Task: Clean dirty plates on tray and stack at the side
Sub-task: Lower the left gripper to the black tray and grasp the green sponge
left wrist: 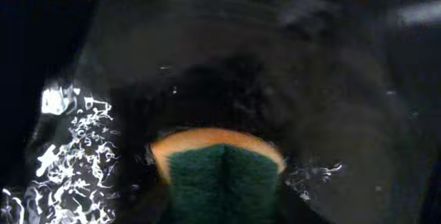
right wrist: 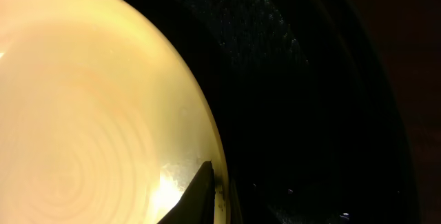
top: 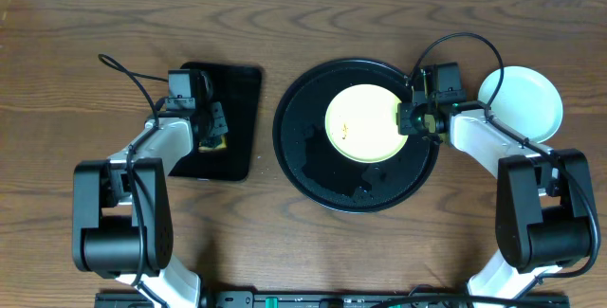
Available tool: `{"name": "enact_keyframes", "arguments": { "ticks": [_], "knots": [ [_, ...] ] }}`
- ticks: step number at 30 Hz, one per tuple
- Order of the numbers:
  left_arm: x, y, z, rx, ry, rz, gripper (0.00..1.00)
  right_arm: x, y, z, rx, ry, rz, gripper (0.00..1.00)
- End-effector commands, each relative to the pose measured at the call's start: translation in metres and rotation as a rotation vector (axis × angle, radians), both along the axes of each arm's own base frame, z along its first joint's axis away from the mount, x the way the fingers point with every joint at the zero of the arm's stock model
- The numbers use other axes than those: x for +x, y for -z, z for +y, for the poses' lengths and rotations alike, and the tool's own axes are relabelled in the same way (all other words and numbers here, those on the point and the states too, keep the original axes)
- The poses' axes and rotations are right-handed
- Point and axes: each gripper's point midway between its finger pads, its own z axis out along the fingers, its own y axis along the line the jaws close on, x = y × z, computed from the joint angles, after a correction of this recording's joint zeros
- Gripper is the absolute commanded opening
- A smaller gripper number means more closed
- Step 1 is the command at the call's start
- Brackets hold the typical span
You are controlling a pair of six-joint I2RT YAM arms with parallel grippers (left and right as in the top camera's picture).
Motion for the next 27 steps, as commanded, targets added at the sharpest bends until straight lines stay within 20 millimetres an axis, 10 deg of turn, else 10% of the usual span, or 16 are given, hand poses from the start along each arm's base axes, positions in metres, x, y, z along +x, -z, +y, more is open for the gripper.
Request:
{"name": "enact_keyframes", "arguments": {
  "ticks": [1, 3, 5, 6, 9, 12, 14, 15, 20, 27],
  "knots": [
    [-0.042, 0.037, -0.004, -0.026, -0.008, 0.174, 0.70, -0.005, 0.008, 0.006, -0.005, -0.022, 0.023, 0.07],
    [-0.050, 0.039, -0.005, -0.026, -0.009, 0.205, 0.60, -0.005, 0.008, 0.006, -0.005, -0.022, 0.023, 0.07],
    [-0.057, 0.041, -0.005, -0.027, -0.009, 0.235, 0.22, -0.005, 0.008, 0.006, -0.004, -0.022, 0.022, 0.07],
    [-0.058, 0.041, -0.005, -0.027, -0.009, 0.239, 0.19, -0.005, 0.008, 0.006, -0.004, -0.022, 0.022, 0.07],
    [-0.061, 0.041, -0.005, -0.027, -0.009, 0.253, 0.59, -0.005, 0.008, 0.006, -0.004, -0.022, 0.023, 0.07],
    [-0.072, 0.039, -0.005, -0.028, -0.010, 0.292, 0.33, -0.005, 0.008, 0.006, -0.004, -0.022, 0.023, 0.08],
    [-0.077, 0.038, -0.005, -0.028, -0.010, 0.312, 0.72, -0.005, 0.008, 0.006, -0.004, -0.022, 0.022, 0.08],
    [-0.083, 0.037, -0.005, -0.028, -0.011, 0.335, 0.73, -0.005, 0.008, 0.006, -0.004, -0.022, 0.022, 0.08],
    [-0.098, 0.038, -0.006, -0.032, -0.022, 0.397, 0.63, -0.005, 0.008, 0.006, -0.004, -0.023, 0.023, 0.08],
    [-0.099, 0.037, -0.010, -0.058, -0.015, 0.400, 0.24, -0.005, 0.008, 0.006, -0.005, -0.022, 0.025, 0.09]
  ]
}}
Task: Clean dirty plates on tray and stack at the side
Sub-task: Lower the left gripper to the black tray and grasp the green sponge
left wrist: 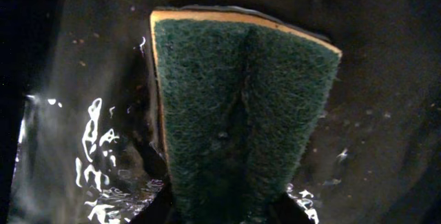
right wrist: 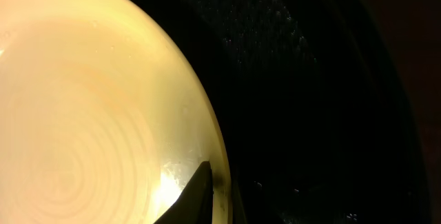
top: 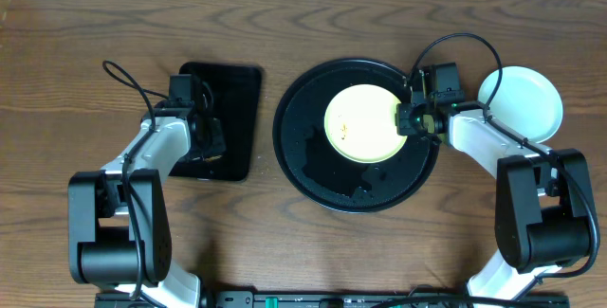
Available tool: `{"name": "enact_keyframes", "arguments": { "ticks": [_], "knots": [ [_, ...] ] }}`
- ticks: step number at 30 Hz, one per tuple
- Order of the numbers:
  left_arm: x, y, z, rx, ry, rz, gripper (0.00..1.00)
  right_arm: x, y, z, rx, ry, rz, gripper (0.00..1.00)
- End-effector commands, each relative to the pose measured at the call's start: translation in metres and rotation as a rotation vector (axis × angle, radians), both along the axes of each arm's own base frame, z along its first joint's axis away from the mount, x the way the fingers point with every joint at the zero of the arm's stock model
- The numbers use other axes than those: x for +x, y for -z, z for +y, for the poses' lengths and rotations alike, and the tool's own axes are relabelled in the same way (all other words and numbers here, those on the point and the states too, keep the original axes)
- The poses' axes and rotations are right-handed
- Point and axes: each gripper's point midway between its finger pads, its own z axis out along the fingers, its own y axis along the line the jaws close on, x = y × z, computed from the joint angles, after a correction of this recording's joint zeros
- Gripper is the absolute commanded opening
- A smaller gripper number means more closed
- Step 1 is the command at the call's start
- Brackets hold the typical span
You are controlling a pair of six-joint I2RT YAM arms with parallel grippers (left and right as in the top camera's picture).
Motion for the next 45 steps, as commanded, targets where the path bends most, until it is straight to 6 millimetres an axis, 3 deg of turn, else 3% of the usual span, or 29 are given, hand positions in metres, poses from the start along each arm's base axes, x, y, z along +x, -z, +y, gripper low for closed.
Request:
{"name": "enact_keyframes", "arguments": {
  "ticks": [1, 3, 6, 10, 13, 17, 22, 34, 39, 42, 45],
  "knots": [
    [-0.038, 0.034, -0.011, -0.066, -0.010, 0.149, 0.25, -0.004, 0.008, 0.004, -0.004, -0.015, 0.023, 0.10],
    [-0.032, 0.029, -0.011, -0.066, -0.010, 0.141, 0.58, -0.004, 0.008, 0.004, -0.004, -0.016, 0.022, 0.22],
    [-0.015, 0.015, -0.010, -0.064, -0.009, 0.096, 0.67, -0.003, 0.008, 0.004, -0.004, -0.015, 0.019, 0.25],
    [0.009, 0.004, -0.010, -0.063, -0.006, 0.009, 0.71, -0.003, 0.008, 0.004, -0.004, -0.015, 0.017, 0.24],
    [0.020, 0.003, -0.010, -0.063, -0.004, -0.039, 0.72, -0.003, 0.010, 0.004, -0.005, -0.015, 0.020, 0.25],
    [0.019, 0.006, -0.009, -0.062, -0.004, -0.046, 0.72, -0.003, 0.016, 0.004, -0.006, -0.015, 0.028, 0.25],
    [0.022, 0.005, -0.010, -0.063, -0.003, -0.058, 0.71, -0.003, 0.021, 0.004, -0.008, -0.015, 0.037, 0.02],
    [0.020, 0.012, -0.010, -0.063, -0.003, -0.070, 0.71, -0.003, 0.021, 0.004, -0.007, -0.015, 0.036, 0.01],
    [0.004, 0.023, -0.010, -0.062, -0.004, -0.034, 0.70, -0.003, 0.021, 0.004, -0.007, -0.015, 0.036, 0.01],
    [-0.002, 0.027, -0.009, -0.059, -0.005, -0.018, 0.64, -0.003, 0.021, 0.004, -0.007, -0.015, 0.036, 0.01],
    [-0.004, 0.028, -0.009, -0.060, -0.006, -0.009, 0.43, -0.003, 0.021, 0.004, -0.007, -0.015, 0.037, 0.03]
  ]
}}
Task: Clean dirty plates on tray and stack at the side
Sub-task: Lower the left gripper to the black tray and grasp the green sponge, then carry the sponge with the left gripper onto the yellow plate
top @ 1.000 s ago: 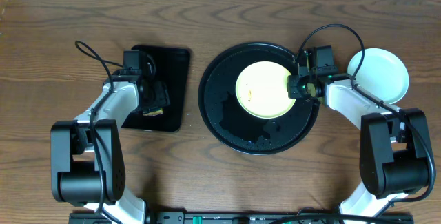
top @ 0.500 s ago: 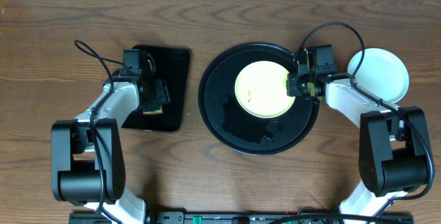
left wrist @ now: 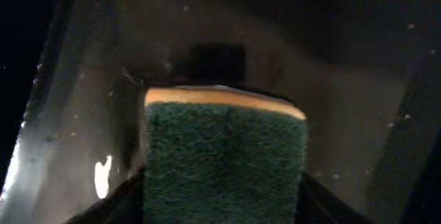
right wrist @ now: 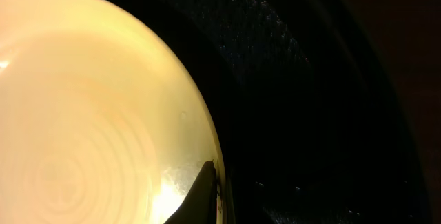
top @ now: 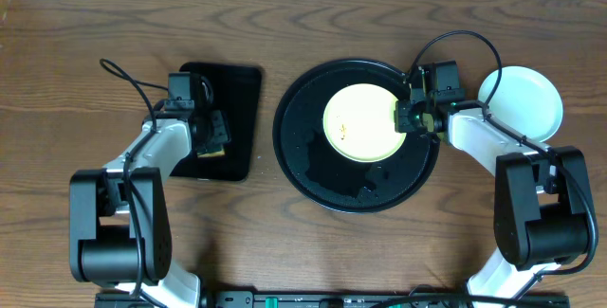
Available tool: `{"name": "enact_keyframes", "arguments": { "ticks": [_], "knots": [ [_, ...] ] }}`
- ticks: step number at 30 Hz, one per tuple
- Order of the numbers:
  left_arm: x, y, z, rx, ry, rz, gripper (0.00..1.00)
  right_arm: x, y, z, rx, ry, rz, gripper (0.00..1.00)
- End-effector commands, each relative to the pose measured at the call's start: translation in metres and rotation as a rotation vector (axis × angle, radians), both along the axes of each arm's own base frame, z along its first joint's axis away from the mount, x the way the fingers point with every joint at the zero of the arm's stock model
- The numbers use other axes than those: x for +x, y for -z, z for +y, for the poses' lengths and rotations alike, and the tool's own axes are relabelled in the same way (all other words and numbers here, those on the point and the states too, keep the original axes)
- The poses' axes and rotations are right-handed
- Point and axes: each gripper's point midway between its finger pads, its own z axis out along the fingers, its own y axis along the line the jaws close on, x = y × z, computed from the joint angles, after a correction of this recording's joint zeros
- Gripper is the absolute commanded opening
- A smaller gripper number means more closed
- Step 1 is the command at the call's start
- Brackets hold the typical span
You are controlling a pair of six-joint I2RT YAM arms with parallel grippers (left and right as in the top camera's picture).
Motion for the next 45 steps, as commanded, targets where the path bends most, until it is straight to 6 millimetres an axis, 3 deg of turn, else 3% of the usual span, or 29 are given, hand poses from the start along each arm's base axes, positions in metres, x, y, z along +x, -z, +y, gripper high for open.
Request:
{"name": "enact_keyframes", "arguments": {
  "ticks": [1, 3, 4, 5, 8, 10, 14, 16, 18, 21, 30, 33, 35, 39, 40, 45],
  "knots": [
    [-0.036, 0.032, -0.005, -0.031, 0.002, 0.136, 0.42, -0.011, 0.021, 0.001, -0.019, -0.008, 0.058, 0.04],
    [-0.035, 0.032, -0.006, -0.038, 0.004, 0.133, 0.27, -0.011, 0.021, 0.001, -0.019, -0.007, 0.058, 0.05],
    [-0.033, 0.031, -0.006, -0.037, 0.004, 0.127, 0.12, -0.011, 0.021, 0.001, -0.019, -0.008, 0.058, 0.05],
    [-0.031, 0.029, -0.006, -0.037, 0.004, 0.119, 0.08, -0.011, 0.021, 0.001, -0.019, -0.008, 0.059, 0.05],
    [-0.017, 0.010, -0.006, -0.037, 0.005, 0.075, 0.08, -0.011, 0.021, 0.001, -0.020, -0.007, 0.061, 0.05],
    [-0.003, -0.019, -0.007, -0.041, 0.008, 0.003, 0.08, -0.012, 0.021, 0.001, -0.020, -0.008, 0.062, 0.08],
    [0.013, -0.089, -0.009, -0.052, 0.015, -0.184, 0.07, -0.012, 0.021, 0.001, -0.020, -0.008, 0.062, 0.13],
    [0.015, -0.137, -0.009, -0.043, 0.022, -0.310, 0.07, -0.012, 0.021, 0.001, -0.020, -0.008, 0.062, 0.17],
    [0.013, -0.165, -0.009, -0.037, 0.030, -0.380, 0.08, -0.012, 0.022, 0.001, -0.021, -0.008, 0.065, 0.25],
    [0.011, -0.183, -0.009, -0.034, 0.035, -0.426, 0.07, -0.013, 0.022, 0.000, -0.022, -0.008, 0.070, 0.33],
    [0.016, -0.197, -0.008, -0.018, 0.070, -0.264, 0.07, -0.013, 0.022, 0.000, -0.021, -0.008, 0.070, 0.29],
    [0.021, -0.185, -0.009, -0.031, 0.070, -0.119, 0.07, -0.014, 0.022, 0.000, -0.022, -0.008, 0.071, 0.29],
    [0.026, -0.174, -0.020, -0.094, 0.094, -0.083, 0.08, -0.014, 0.022, 0.000, -0.022, -0.008, 0.071, 0.26],
    [0.030, -0.175, -0.061, -0.298, 0.181, -0.092, 0.07, -0.013, 0.022, 0.001, -0.021, -0.008, 0.070, 0.06],
    [0.034, -0.176, -0.069, -0.282, 0.219, -0.118, 0.08, -0.013, 0.022, 0.001, -0.021, -0.008, 0.069, 0.01],
    [0.041, -0.176, -0.103, -0.148, 0.306, -0.166, 0.07, -0.012, 0.022, 0.001, -0.020, -0.008, 0.065, 0.01]
  ]
}}
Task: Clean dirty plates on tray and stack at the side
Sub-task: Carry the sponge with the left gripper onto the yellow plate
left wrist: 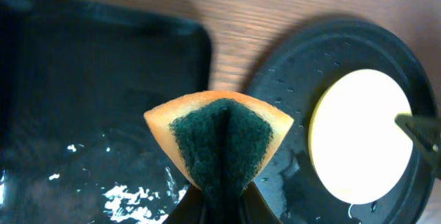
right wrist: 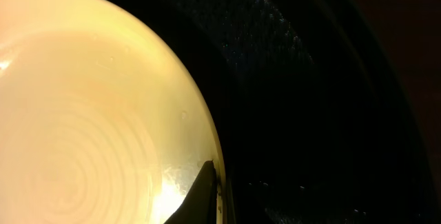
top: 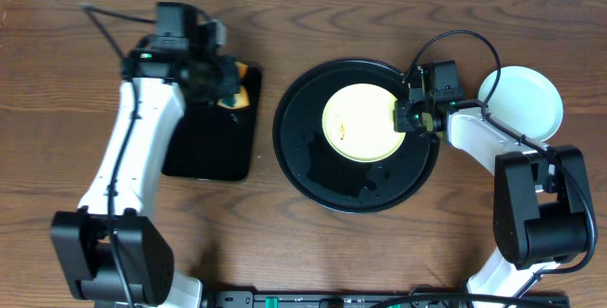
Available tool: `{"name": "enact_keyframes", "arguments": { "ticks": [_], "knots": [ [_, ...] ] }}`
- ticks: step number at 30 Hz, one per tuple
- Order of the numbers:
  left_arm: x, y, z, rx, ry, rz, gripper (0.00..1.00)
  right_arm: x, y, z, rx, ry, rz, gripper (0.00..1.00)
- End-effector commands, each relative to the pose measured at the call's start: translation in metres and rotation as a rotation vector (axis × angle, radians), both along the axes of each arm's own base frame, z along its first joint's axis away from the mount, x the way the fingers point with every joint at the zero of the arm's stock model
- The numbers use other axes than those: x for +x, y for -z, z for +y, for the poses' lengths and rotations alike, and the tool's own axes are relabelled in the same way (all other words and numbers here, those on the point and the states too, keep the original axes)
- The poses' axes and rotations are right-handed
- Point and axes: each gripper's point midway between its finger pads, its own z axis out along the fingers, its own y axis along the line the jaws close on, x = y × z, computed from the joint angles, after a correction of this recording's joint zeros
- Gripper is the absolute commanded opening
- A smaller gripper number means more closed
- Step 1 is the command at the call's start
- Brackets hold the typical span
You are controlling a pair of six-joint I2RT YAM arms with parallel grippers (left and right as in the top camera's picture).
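A pale yellow plate [top: 358, 122] with a small orange speck lies on the round black tray [top: 313, 171]. My right gripper [top: 406, 117] is shut on the plate's right rim; in the right wrist view one dark finger [right wrist: 204, 195] lies over the rim of the plate [right wrist: 89, 114]. My left gripper [top: 230, 88] is shut on a green-and-orange sponge [left wrist: 220, 131], folded between the jaws and held in the air over the upper right corner of the black rectangular tray [top: 213, 142]. A clean white plate [top: 524, 104] rests on the table at far right.
The rectangular tray [left wrist: 62, 79] holds wet, shiny patches. Droplets and dark puddles dot the round tray [left wrist: 296, 176] near its front. Bare wooden table surrounds both trays; cables loop off each wrist.
My left gripper, down in the rectangular tray with the sponge before, now holds it raised over the tray's upper right corner, nearer the round tray. The right gripper still grips the yellow plate's rim.
The left gripper held the sponge against the wet rectangular tray at all three earlier moments, at slightly different spots. Now the sponge is up off that tray, toward the round one. The right gripper has stayed on the yellow plate's rim throughout.
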Motion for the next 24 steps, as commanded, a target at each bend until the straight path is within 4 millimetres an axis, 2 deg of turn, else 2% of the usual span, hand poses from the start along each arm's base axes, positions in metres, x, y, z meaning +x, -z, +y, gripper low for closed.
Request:
{"name": "enact_keyframes", "arguments": {
  "ticks": [1, 5, 8, 12, 16, 20, 24],
  "knots": [
    [0.001, -0.010, -0.048, 0.072, 0.127, -0.087, 0.07, -0.013, 0.020, -0.001, -0.025, -0.003, 0.060, 0.01],
    [0.000, -0.007, -0.106, 0.055, 0.251, -0.161, 0.08, -0.013, 0.021, -0.001, -0.025, -0.004, 0.061, 0.01],
    [-0.003, 0.007, -0.139, 0.049, 0.322, -0.163, 0.07, -0.013, 0.021, -0.001, -0.025, -0.004, 0.061, 0.01],
    [-0.005, 0.041, -0.176, 0.052, 0.398, -0.135, 0.08, -0.013, 0.020, -0.001, -0.025, -0.003, 0.060, 0.01],
    [0.002, 0.075, -0.210, 0.082, 0.503, -0.181, 0.08, -0.013, 0.021, -0.001, -0.025, -0.003, 0.060, 0.01],
    [0.012, 0.096, -0.218, 0.194, 0.564, -0.245, 0.08, -0.013, 0.021, -0.001, -0.025, -0.003, 0.060, 0.01],
    [0.019, 0.117, -0.217, 0.290, 0.595, -0.267, 0.07, -0.012, 0.020, -0.001, -0.025, -0.003, 0.058, 0.01]
  ]
}}
